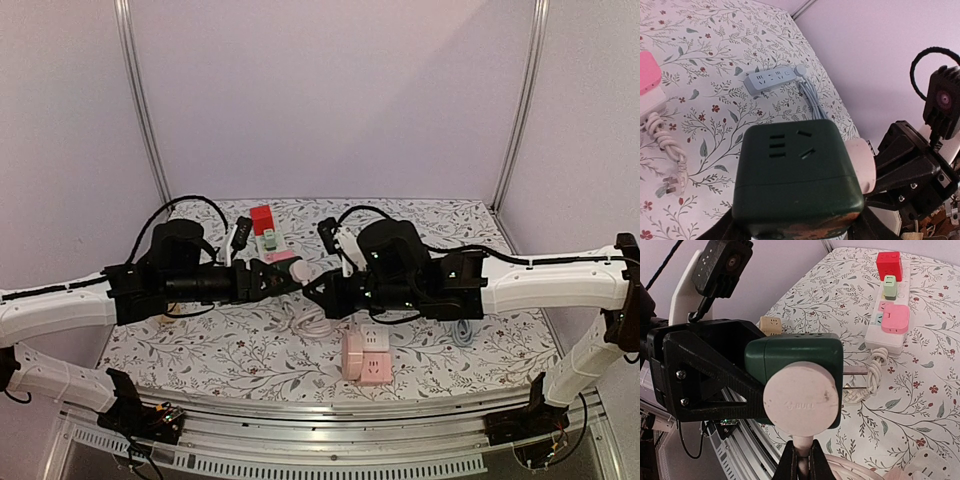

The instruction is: Pull the plug off the socket

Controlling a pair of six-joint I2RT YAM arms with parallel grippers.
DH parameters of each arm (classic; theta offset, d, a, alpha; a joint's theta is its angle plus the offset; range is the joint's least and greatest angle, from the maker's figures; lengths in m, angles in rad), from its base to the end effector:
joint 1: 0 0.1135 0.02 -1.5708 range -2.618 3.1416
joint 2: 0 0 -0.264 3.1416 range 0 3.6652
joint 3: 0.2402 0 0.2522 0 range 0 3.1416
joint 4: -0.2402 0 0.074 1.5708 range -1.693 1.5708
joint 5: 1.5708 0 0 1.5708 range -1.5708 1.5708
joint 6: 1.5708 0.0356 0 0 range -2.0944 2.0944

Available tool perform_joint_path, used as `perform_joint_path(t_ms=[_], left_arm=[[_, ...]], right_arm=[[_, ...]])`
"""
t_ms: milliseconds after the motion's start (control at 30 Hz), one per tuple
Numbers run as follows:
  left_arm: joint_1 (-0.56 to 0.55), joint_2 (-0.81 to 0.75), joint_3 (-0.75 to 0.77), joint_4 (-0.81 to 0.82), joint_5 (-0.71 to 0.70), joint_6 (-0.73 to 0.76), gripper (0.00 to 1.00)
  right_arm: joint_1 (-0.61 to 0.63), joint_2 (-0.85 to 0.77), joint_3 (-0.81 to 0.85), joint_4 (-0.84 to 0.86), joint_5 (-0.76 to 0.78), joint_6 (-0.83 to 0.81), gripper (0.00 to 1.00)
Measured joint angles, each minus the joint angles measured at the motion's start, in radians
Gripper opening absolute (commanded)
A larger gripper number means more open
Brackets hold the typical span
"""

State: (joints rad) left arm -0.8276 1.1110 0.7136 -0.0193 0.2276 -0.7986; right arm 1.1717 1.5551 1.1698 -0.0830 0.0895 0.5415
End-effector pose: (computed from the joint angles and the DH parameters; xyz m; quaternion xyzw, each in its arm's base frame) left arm 0.1641 -0.1905 0.2666 0.0740 0.8317 -0.4591 0.3034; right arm 0.1440 0.3333 0.2916 -0.2415 0.8164 0.3704 0.3715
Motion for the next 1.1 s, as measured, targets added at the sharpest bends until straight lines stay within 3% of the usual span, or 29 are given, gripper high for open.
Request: perform_joint_path(t_ms=[300, 367, 633, 733, 1100], left_arm=[[-0.010, 0.000, 0.019, -0.013, -0.008, 0.031, 0.28], [-0.010, -0.003, 0.025, -0.018, -0.007, 0.024, 0.28], [0.015, -0.023, 0.010, -0.123, -0.092, -0.014, 0.27], [0.016, -0.027, 0.003, -0.135, -0.109, -0.022, 0.26], [-0.013, -0.045, -0.029, -0.126, -0.118, 0.056, 0.26]], right_arm=[[0.000, -0.022, 0.000, -0.014, -0.003, 0.006, 0.02], [0.000, -0.023, -0.002, -0.010, -0.003, 0.005, 0.10], [-0.013, -0.026, -0.030, 0.018, 0.008, 0.044, 0.62], [-0.013, -0.026, -0.037, 0.017, 0.011, 0.066, 0.70], [-0.015, -0.002, 0.083, -0.085, 0.017, 0.091, 0.72]])
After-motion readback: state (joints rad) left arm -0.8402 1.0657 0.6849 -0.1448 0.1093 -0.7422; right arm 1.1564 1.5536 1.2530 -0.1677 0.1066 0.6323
